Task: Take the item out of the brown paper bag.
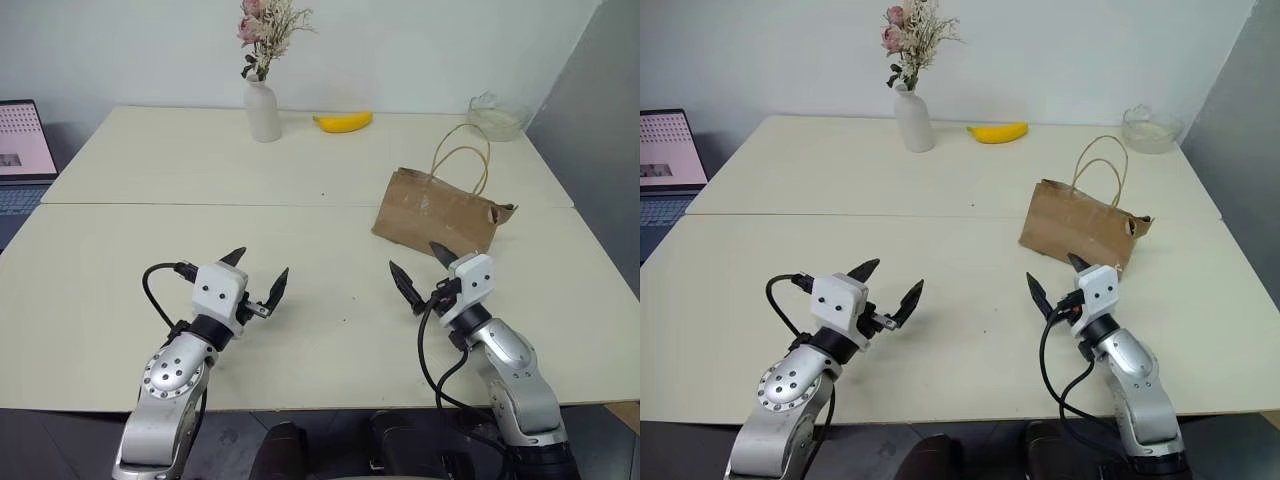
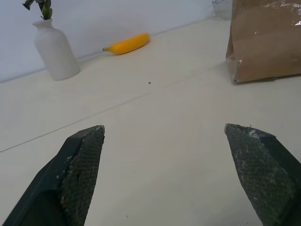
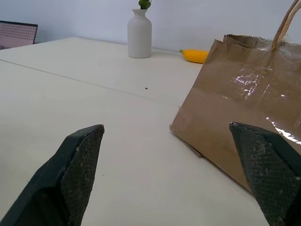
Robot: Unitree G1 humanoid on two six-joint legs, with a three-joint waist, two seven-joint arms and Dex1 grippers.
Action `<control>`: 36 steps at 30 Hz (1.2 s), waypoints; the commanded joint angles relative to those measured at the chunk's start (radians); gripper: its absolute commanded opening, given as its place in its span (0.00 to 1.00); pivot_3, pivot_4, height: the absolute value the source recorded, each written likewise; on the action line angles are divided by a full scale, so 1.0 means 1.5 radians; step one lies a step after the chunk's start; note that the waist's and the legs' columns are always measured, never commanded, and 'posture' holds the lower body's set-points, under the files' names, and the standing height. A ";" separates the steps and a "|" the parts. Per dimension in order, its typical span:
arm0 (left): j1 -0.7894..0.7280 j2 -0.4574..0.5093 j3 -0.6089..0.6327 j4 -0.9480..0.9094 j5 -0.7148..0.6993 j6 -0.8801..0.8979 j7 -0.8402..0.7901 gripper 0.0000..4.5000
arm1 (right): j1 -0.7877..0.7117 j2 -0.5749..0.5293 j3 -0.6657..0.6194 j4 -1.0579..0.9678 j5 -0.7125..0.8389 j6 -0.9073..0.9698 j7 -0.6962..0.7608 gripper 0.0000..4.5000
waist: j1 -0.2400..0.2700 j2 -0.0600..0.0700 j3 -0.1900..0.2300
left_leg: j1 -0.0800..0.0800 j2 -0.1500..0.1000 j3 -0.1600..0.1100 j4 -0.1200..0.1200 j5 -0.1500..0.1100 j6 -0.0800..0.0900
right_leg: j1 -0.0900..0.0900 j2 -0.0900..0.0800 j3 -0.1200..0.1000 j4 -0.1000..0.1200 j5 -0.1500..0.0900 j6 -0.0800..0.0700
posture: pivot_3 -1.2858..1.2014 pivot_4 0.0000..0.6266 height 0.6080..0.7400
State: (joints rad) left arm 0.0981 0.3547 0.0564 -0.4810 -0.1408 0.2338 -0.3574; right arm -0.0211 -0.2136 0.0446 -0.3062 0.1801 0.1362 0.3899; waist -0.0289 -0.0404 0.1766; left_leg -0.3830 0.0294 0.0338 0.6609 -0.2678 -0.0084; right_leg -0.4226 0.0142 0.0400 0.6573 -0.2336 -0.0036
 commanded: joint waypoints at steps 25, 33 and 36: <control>-0.104 0.092 -0.013 -0.093 -0.158 0.151 -0.159 0.95 | 0.032 -0.068 -0.058 -0.107 0.026 0.022 0.012 1.00 | 0.001 0.000 0.000 | 0.000 0.000 0.000 0.000 0.000 0.000 | 0.000 0.000 0.000 0.000 0.000 0.000 | 0.52 0.24 1.00; -0.247 0.129 -0.017 -0.090 -0.262 0.218 -0.232 0.95 | -0.059 -0.118 -0.184 -0.169 0.086 0.180 -0.063 1.00 | -0.003 0.000 0.000 | 0.000 0.000 0.000 0.000 0.000 0.000 | 0.000 0.001 0.000 0.000 0.000 0.001 | 0.52 0.24 1.00; -0.273 0.143 -0.020 -0.088 -0.290 0.238 -0.251 0.95 | -0.129 -0.144 -0.212 -0.151 0.116 0.279 -0.082 1.00 | -0.003 0.001 0.001 | 0.000 0.000 0.000 0.000 0.000 0.000 | 0.000 0.001 0.000 0.000 0.002 0.003 | 0.52 0.24 1.00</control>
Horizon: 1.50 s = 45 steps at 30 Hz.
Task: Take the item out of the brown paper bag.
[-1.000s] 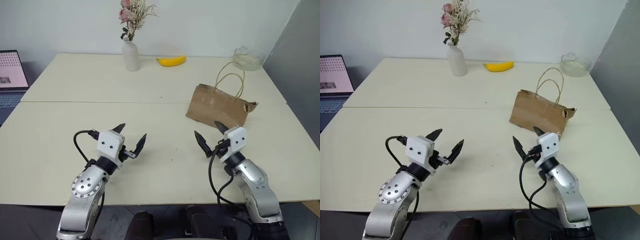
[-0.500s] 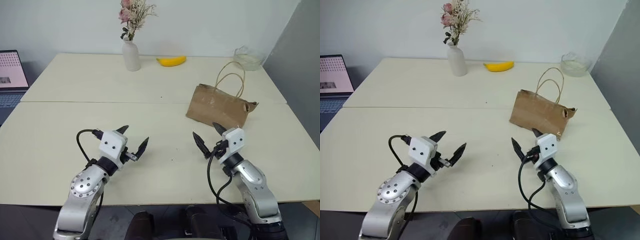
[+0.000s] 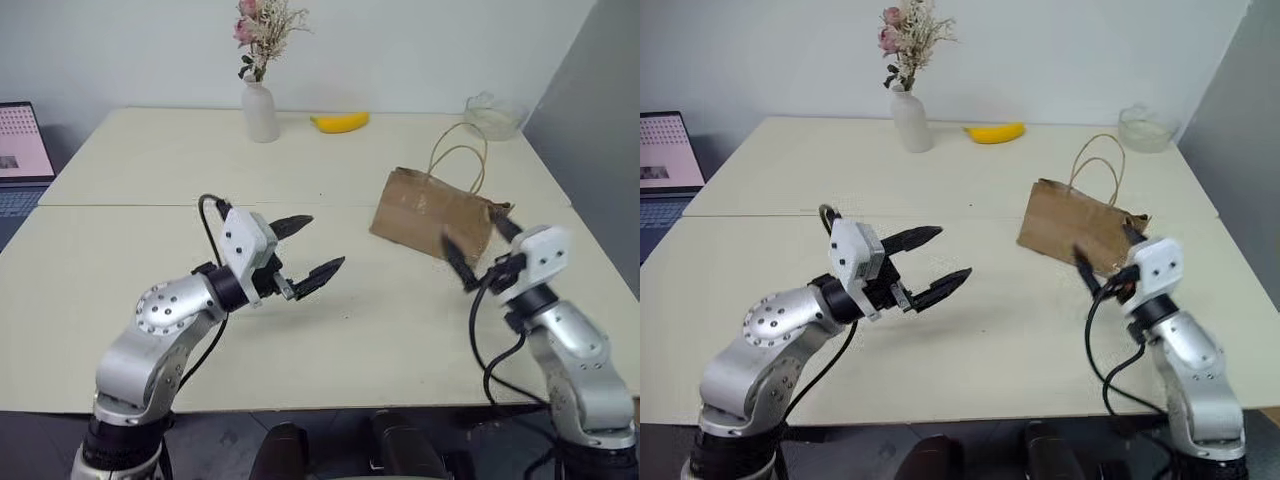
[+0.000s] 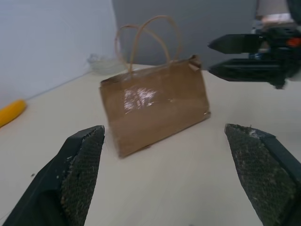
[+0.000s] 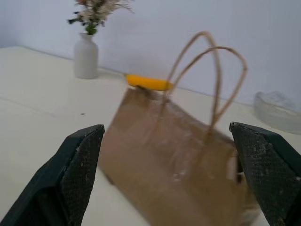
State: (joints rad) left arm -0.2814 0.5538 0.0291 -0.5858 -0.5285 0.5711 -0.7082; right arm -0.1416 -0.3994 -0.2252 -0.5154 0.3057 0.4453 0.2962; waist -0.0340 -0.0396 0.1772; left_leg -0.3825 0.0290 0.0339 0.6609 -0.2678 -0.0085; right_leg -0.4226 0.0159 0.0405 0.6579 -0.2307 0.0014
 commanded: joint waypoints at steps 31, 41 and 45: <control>-0.030 0.022 -0.011 -0.045 -0.068 0.010 -0.010 0.96 | -0.482 -0.105 0.047 0.399 0.028 0.241 0.052 0.00 | 0.001 0.002 0.001 | -0.004 0.000 0.000 0.000 0.000 0.000 | -0.002 0.000 0.000 -0.001 0.000 0.000 | 0.52 0.24 1.00; 0.063 -0.013 0.035 -0.094 -0.072 0.029 0.113 0.96 | -0.571 -0.074 0.144 0.434 -0.074 0.099 0.066 0.00 | 0.000 0.003 0.002 | -0.005 0.000 0.000 0.000 0.000 0.000 | -0.003 0.000 0.000 -0.001 0.000 0.000 | 0.52 0.24 1.00; 0.098 -0.022 0.065 -0.116 -0.067 0.032 0.162 0.96 | -0.628 -0.025 0.145 0.501 -0.080 0.068 0.058 0.00 | 0.000 0.003 0.002 | -0.005 0.000 0.000 0.000 0.000 0.000 | -0.003 0.000 0.000 0.000 0.000 0.000 | 0.52 0.24 1.00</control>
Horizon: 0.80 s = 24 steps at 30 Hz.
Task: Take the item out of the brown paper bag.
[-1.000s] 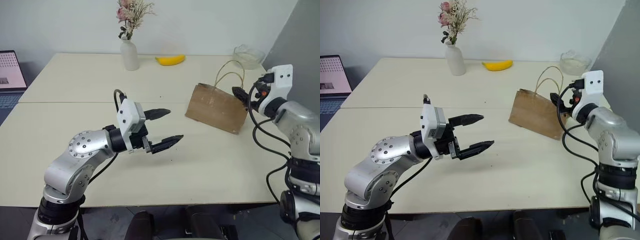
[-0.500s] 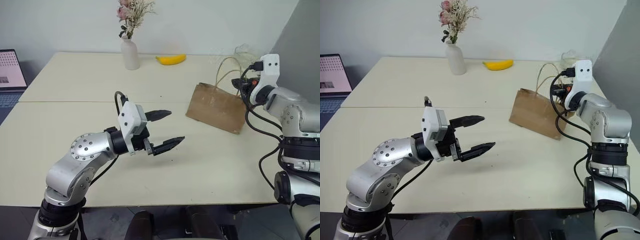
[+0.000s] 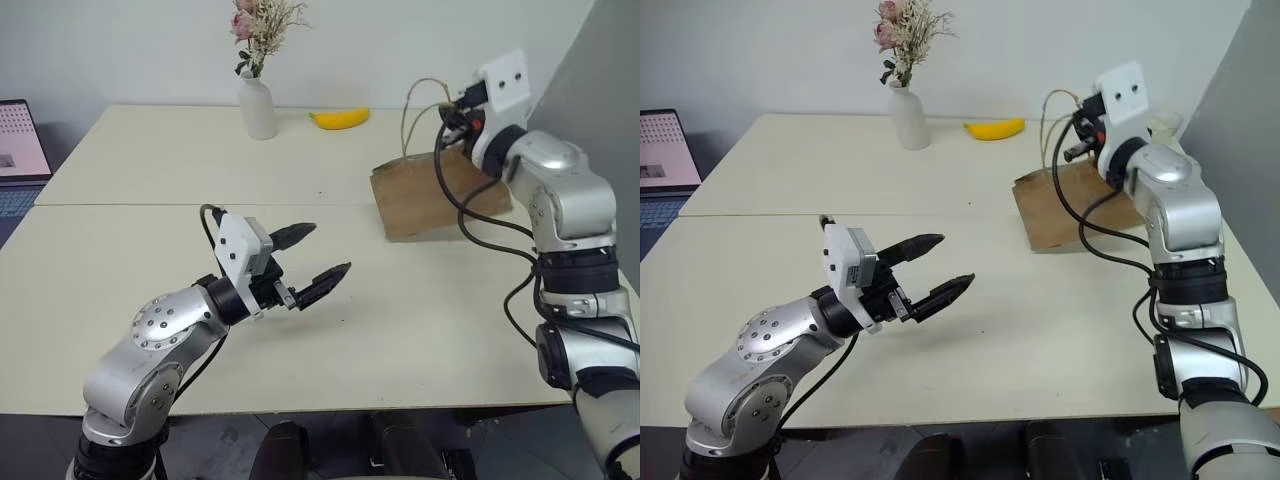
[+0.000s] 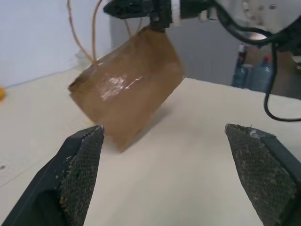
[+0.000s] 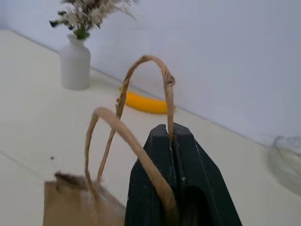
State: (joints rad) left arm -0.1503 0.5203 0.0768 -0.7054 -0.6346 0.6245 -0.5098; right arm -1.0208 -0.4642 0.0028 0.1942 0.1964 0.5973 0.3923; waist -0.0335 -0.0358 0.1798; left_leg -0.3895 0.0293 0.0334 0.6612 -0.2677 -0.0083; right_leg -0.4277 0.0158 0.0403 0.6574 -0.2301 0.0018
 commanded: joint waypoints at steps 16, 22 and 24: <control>0.058 0.009 0.067 -0.042 0.033 -0.027 0.086 0.96 | -0.242 0.225 -0.031 0.442 -0.031 -0.246 -0.087 0.00 | 0.000 0.000 0.000 | -0.006 0.000 0.000 0.001 0.000 0.000 | -0.007 0.000 0.000 0.001 0.002 -0.004 | 0.52 0.24 1.00; 0.066 0.014 0.078 -0.035 0.043 -0.035 0.080 0.96 | -0.230 0.253 -0.030 0.465 -0.033 -0.250 -0.082 0.00 | 0.001 0.000 0.000 | -0.008 0.000 0.001 0.001 0.000 0.000 | -0.008 -0.001 0.000 0.001 0.002 -0.004 | 0.52 0.24 1.00; 0.070 0.017 0.083 -0.032 0.047 -0.037 0.078 0.96 | -0.214 0.251 -0.025 0.435 -0.032 -0.231 -0.072 0.00 | 0.001 0.000 0.000 | -0.008 0.000 0.001 0.001 0.000 0.000 | -0.008 -0.001 0.000 0.001 0.002 -0.004 | 0.52 0.24 1.00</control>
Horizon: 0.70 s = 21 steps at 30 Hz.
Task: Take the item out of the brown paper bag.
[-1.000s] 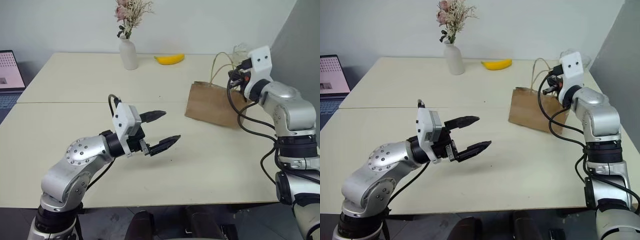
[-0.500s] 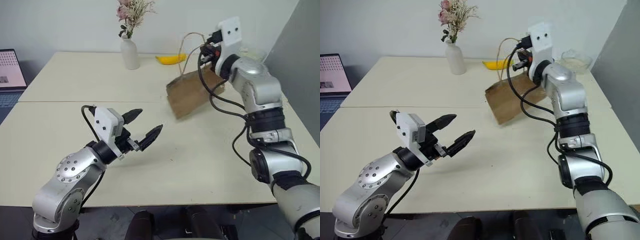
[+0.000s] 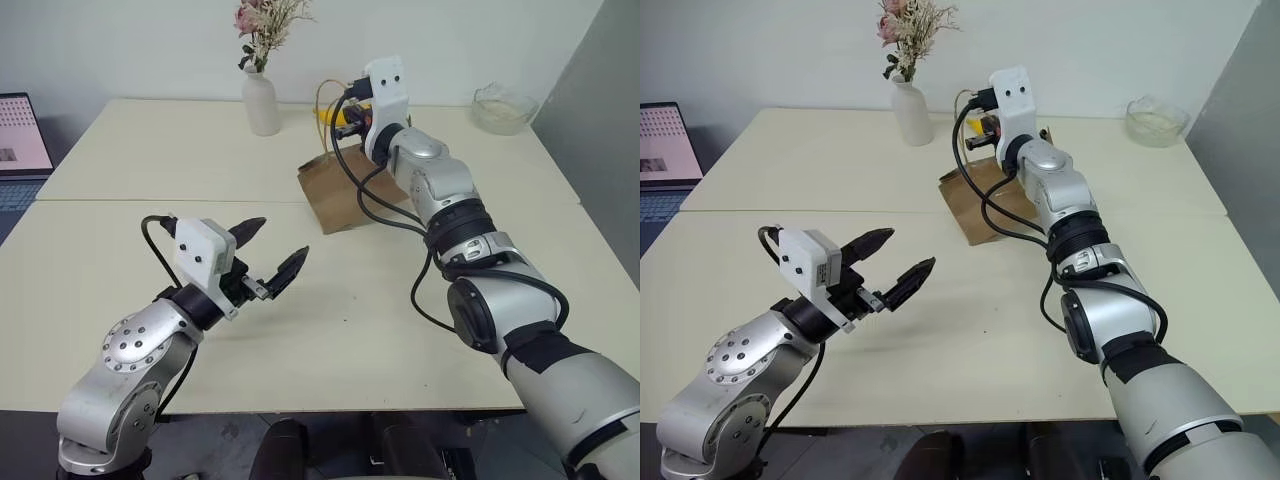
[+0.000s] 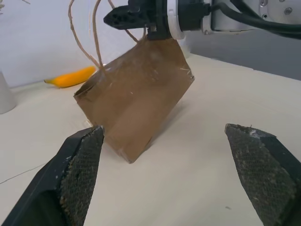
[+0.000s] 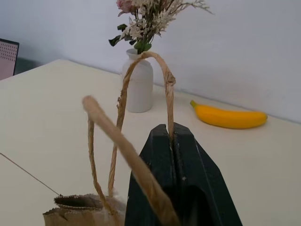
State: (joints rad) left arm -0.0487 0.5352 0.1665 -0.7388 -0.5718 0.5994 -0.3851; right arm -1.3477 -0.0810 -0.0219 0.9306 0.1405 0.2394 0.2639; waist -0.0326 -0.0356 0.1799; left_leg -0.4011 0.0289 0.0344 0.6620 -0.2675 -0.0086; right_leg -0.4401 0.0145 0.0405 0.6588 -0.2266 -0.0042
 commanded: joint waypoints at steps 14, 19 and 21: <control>-0.002 0.018 0.026 0.015 0.025 -0.038 -0.031 0.96 | 0.112 -0.065 0.005 -0.314 0.005 0.187 0.057 0.00 | -0.002 0.000 0.000 | 0.000 0.000 0.000 0.000 0.000 0.000 | 0.000 0.000 0.000 0.001 0.000 0.000 | 0.52 0.24 1.00; -0.012 0.018 0.023 0.023 0.029 -0.041 -0.037 0.96 | 0.120 -0.072 0.012 -0.317 -0.007 0.183 0.062 0.00 | -0.002 0.000 0.000 | 0.001 0.000 0.000 0.000 0.000 0.000 | 0.000 0.000 0.000 0.002 0.000 0.000 | 0.52 0.24 1.00; -0.015 0.017 0.024 0.023 0.029 -0.040 -0.038 0.96 | 0.115 -0.072 0.012 -0.314 -0.006 0.179 0.064 0.00 | -0.002 0.000 0.000 | 0.001 0.000 0.000 0.000 0.000 0.000 | 0.000 0.000 0.000 0.002 0.000 0.000 | 0.52 0.24 1.00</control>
State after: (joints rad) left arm -0.0545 0.5533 0.1993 -0.6939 -0.5296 0.5604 -0.4372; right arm -1.1502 -0.1793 0.0014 0.4983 0.1351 0.5307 0.3514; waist -0.0359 -0.0357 0.1798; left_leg -0.3999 0.0291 0.0344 0.6627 -0.2674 -0.0086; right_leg -0.4406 0.0151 0.0406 0.6624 -0.2267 -0.0040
